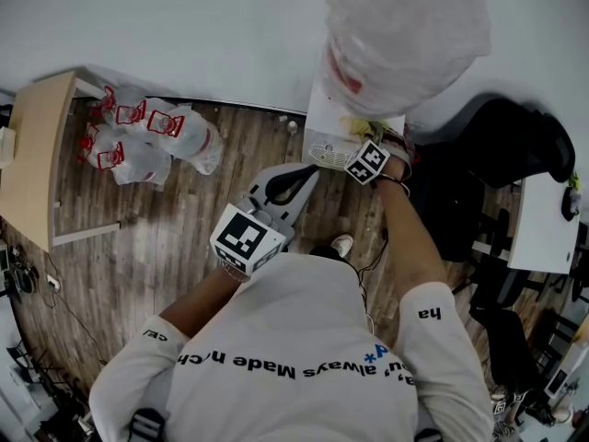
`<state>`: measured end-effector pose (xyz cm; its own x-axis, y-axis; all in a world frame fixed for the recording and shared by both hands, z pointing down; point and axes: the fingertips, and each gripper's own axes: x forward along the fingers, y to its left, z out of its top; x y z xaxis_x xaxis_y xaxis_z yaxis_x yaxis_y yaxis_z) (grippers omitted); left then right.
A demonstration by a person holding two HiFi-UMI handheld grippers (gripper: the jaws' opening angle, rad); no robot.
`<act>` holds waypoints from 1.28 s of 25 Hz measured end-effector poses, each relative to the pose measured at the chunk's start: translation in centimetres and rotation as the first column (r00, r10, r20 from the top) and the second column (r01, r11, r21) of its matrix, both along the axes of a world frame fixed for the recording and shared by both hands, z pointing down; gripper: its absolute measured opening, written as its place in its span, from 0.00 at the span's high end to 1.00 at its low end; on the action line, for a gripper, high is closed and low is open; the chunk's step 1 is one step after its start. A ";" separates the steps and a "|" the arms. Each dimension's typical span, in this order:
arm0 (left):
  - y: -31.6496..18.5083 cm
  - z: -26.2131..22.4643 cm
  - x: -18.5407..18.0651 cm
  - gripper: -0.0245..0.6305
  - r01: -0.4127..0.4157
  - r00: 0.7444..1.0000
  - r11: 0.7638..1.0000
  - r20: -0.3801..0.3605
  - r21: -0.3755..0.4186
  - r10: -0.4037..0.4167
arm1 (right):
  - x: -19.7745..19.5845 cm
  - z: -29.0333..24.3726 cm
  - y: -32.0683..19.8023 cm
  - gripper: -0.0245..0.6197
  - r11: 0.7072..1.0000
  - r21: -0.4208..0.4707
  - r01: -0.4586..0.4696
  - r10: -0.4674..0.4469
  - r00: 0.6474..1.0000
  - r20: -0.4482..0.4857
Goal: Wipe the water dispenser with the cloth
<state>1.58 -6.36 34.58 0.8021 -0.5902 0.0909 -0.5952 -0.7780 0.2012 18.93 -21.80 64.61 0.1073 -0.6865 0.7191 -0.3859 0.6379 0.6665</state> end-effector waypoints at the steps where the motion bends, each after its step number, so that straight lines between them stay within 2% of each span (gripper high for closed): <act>1: 0.0 -0.1 0.0 0.94 0.000 1.000 1.000 -0.001 0.002 0.000 | 0.0 0.0 0.1 0.90 1.000 0.000 0.000 0.000 1.000 0.000; 32: 0.9 -0.9 1.0 0.94 -0.010 1.000 1.000 -0.010 0.020 0.010 | -0.8 0.1 2.8 0.90 1.000 -0.004 0.008 -0.008 1.000 0.009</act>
<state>2.60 -5.46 33.69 0.8089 -0.5836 0.0710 -0.5853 -0.7879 0.1914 18.10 -19.00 64.76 0.0950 -0.6846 0.7227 -0.3868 0.6436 0.6605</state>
